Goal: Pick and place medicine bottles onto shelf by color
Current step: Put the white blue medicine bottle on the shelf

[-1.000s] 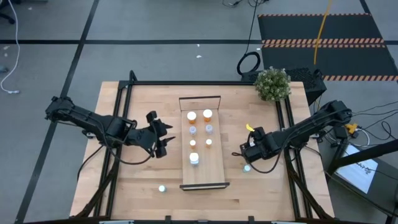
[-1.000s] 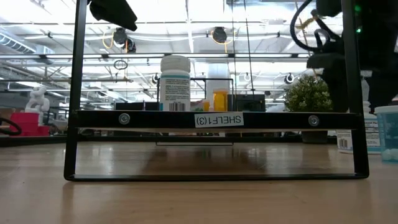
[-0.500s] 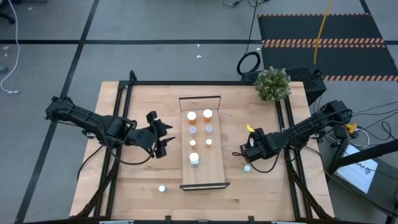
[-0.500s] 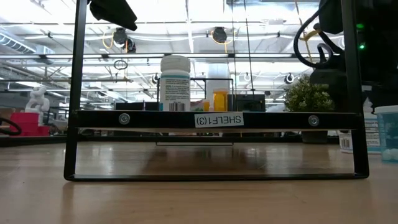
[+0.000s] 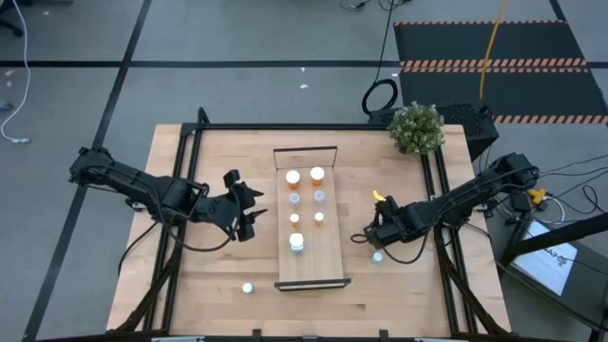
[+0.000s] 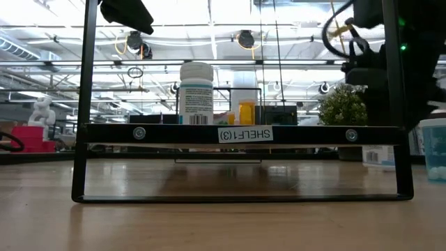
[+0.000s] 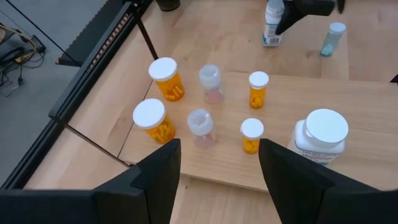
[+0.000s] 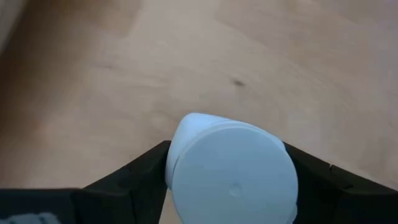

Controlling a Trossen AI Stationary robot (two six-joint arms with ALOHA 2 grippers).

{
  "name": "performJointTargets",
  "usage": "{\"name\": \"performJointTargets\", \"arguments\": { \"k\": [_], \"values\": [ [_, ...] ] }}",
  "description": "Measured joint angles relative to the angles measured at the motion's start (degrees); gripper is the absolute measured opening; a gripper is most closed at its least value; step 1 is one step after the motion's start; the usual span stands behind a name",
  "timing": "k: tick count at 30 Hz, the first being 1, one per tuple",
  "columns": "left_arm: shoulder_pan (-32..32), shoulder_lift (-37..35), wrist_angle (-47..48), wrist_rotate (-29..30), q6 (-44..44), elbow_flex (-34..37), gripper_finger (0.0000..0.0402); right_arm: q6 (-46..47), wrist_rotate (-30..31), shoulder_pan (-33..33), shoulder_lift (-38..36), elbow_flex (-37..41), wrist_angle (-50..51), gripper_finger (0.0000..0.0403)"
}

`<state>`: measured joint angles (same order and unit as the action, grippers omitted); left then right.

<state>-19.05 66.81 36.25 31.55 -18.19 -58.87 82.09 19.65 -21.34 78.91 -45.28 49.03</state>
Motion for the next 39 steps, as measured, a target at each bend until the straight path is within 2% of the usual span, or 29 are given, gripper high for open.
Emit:
{"name": "performJointTargets", "arguments": {
  "k": [13,25,39],
  "values": [
    [0.0,0.0,0.0,0.0,-1.1,0.0,0.0218,-29.6,-0.1,0.8,-8.6,0.0,-16.9,0.0247],
    [0.0,0.0,0.0,0.0,-2.9,0.0,0.0218,-61.2,-0.5,4.1,-9.4,0.0,-35.2,0.0247],
    [0.0,0.0,0.0,0.0,-2.9,0.0,0.0218,-80.8,-2.7,4.0,-9.4,0.0,-48.9,0.0247]
  ]
}}
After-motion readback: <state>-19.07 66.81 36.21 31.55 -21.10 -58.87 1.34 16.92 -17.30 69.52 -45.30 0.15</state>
